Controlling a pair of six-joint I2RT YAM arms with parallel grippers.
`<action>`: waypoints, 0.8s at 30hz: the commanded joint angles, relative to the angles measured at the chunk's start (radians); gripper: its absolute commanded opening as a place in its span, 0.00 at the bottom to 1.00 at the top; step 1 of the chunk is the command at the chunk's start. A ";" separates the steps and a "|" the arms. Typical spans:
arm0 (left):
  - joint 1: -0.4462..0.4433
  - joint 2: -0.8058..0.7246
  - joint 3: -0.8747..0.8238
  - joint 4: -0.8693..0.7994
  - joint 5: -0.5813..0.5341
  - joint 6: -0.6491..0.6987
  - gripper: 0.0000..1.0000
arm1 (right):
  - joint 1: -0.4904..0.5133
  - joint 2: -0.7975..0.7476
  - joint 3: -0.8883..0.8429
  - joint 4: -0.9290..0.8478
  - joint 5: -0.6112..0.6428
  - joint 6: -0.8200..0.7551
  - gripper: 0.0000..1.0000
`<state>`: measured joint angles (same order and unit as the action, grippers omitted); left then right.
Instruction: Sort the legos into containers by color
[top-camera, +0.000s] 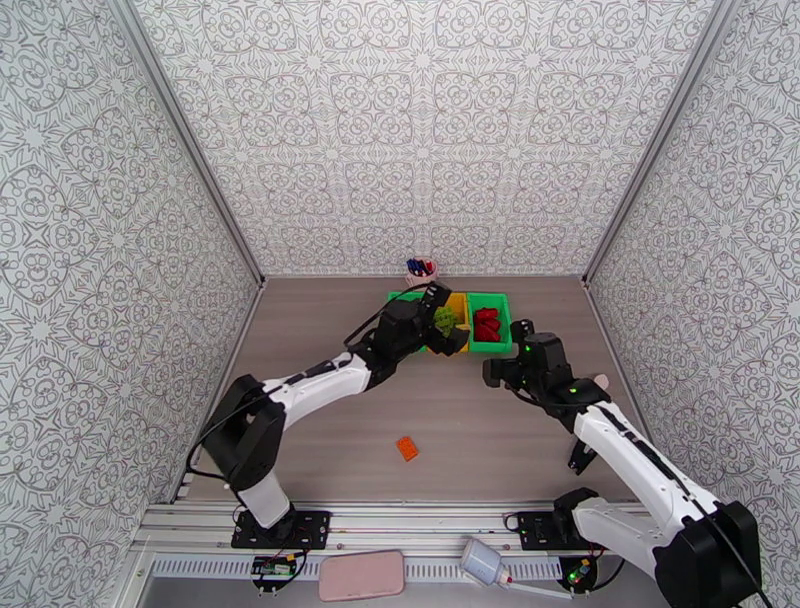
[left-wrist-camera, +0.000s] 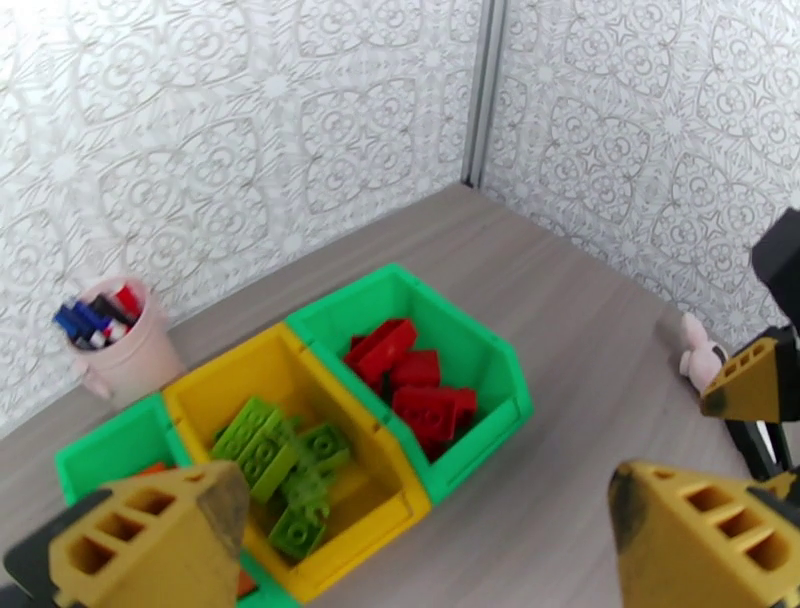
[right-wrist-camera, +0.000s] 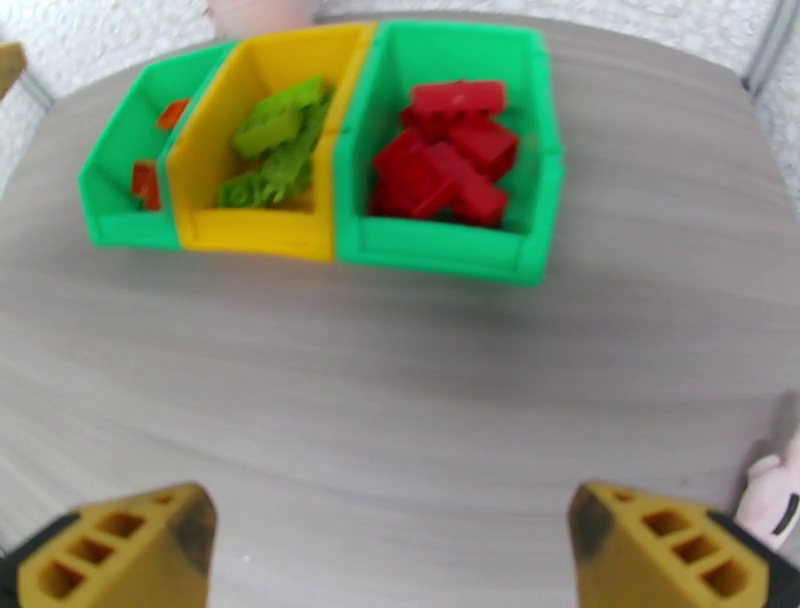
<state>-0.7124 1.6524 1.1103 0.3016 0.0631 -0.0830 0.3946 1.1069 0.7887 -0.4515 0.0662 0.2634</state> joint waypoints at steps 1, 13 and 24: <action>0.037 -0.118 -0.154 -0.005 -0.105 -0.042 1.00 | 0.085 0.035 0.003 -0.048 0.056 0.027 0.98; 0.216 -0.443 -0.414 -0.163 -0.154 -0.136 1.00 | 0.492 0.274 0.052 -0.033 0.121 0.216 1.00; 0.310 -0.510 -0.472 -0.177 -0.134 -0.144 1.00 | 0.725 0.619 0.316 -0.147 0.109 0.194 1.00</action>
<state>-0.4168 1.1561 0.6502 0.1356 -0.0761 -0.2104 1.1053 1.6783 1.0485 -0.5304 0.1719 0.4599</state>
